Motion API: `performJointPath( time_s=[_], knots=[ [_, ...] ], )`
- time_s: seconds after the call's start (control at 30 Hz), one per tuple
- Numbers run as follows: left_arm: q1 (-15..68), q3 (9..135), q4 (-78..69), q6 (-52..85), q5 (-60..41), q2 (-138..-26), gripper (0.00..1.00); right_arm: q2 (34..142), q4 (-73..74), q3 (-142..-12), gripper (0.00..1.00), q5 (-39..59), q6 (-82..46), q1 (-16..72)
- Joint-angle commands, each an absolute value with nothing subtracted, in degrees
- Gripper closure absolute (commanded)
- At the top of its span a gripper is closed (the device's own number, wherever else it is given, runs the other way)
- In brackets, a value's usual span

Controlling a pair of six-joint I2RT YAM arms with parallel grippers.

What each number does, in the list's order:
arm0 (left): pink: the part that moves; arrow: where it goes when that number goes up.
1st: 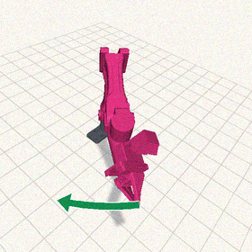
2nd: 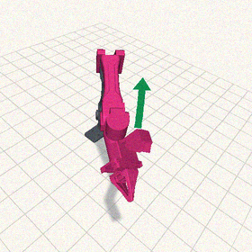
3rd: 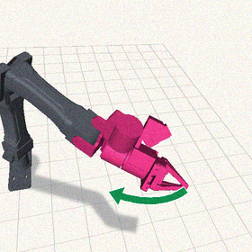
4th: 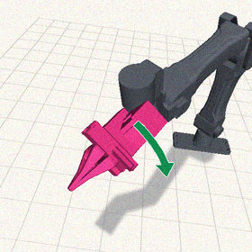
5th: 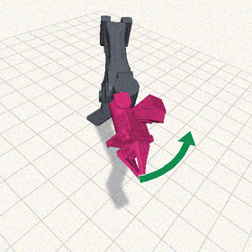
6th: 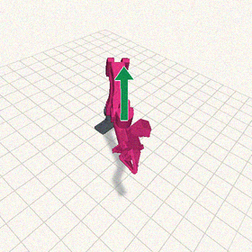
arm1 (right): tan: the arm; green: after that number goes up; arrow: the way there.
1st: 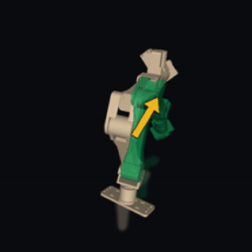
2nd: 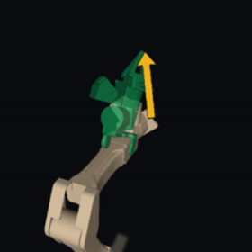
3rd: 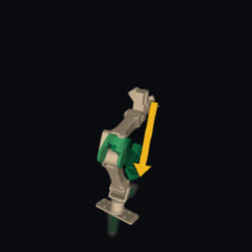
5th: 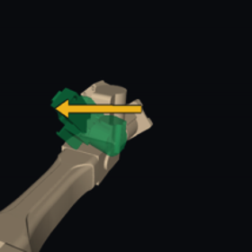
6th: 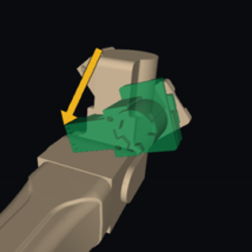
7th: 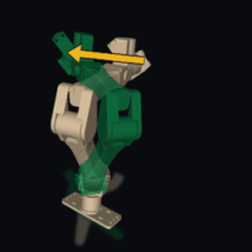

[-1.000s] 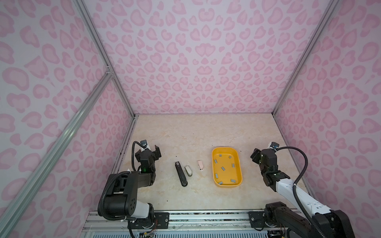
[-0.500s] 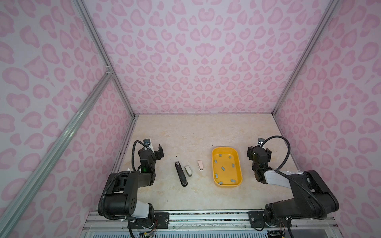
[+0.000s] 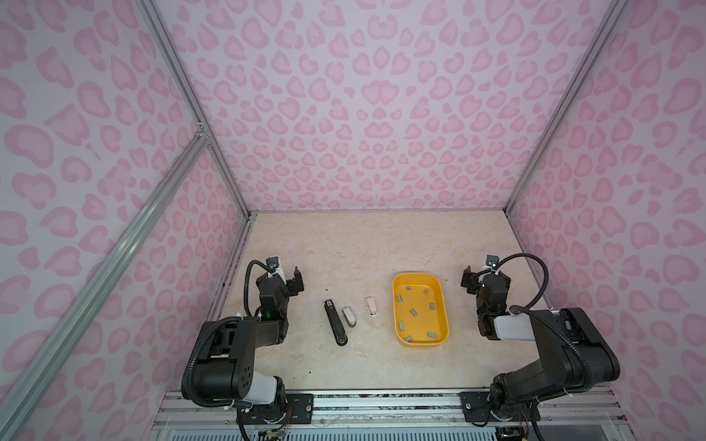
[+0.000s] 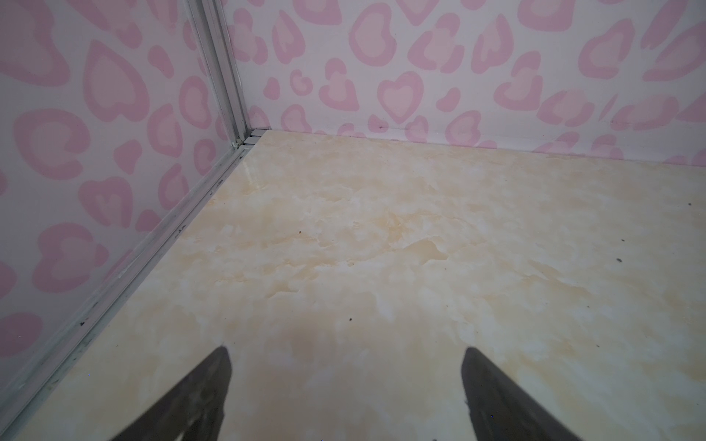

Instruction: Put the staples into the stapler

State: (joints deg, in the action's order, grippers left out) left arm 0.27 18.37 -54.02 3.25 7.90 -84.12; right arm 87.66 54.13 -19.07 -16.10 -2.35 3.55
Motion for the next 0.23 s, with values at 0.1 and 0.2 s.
performJointPath(
  time_s=[0.1, 0.2],
  knots=[
    [0.2, 18.8, -56.0, 3.0, 7.7, -84.3, 0.05, 88.3, 55.0, -19.9, 0.03, -16.1, -2.3, 3.3],
    [0.2, 18.8, -56.0, 3.0, 7.7, -84.2, 0.05, 88.0, 55.4, -19.5, 0.03, -16.2, -2.0, 3.4]
  ],
)
